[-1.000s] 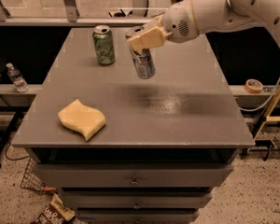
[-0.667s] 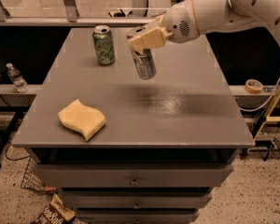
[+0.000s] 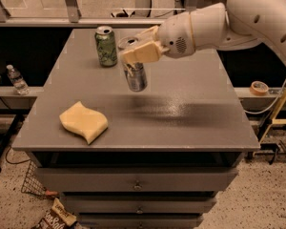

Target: Move redbull can near sponge

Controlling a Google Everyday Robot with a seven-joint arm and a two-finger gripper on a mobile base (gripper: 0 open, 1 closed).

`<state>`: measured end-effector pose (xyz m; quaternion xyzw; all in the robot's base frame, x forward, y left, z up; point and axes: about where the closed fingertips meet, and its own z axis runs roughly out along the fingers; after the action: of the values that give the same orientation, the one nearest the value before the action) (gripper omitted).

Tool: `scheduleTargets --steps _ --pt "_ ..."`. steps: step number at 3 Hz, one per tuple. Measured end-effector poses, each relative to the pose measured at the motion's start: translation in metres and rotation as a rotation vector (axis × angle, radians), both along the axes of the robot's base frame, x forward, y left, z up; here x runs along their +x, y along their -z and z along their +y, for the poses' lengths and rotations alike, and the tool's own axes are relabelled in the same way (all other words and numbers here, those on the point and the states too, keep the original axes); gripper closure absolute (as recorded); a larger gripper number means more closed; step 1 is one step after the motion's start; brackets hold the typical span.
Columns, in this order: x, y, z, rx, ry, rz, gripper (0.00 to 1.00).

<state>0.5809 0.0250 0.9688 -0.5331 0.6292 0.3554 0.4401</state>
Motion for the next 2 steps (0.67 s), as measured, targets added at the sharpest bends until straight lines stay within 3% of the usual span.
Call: scheduleTargets --steps 2 --pt "-0.045 0.028 0.047 0.065 -0.126 -0.014 1.00"
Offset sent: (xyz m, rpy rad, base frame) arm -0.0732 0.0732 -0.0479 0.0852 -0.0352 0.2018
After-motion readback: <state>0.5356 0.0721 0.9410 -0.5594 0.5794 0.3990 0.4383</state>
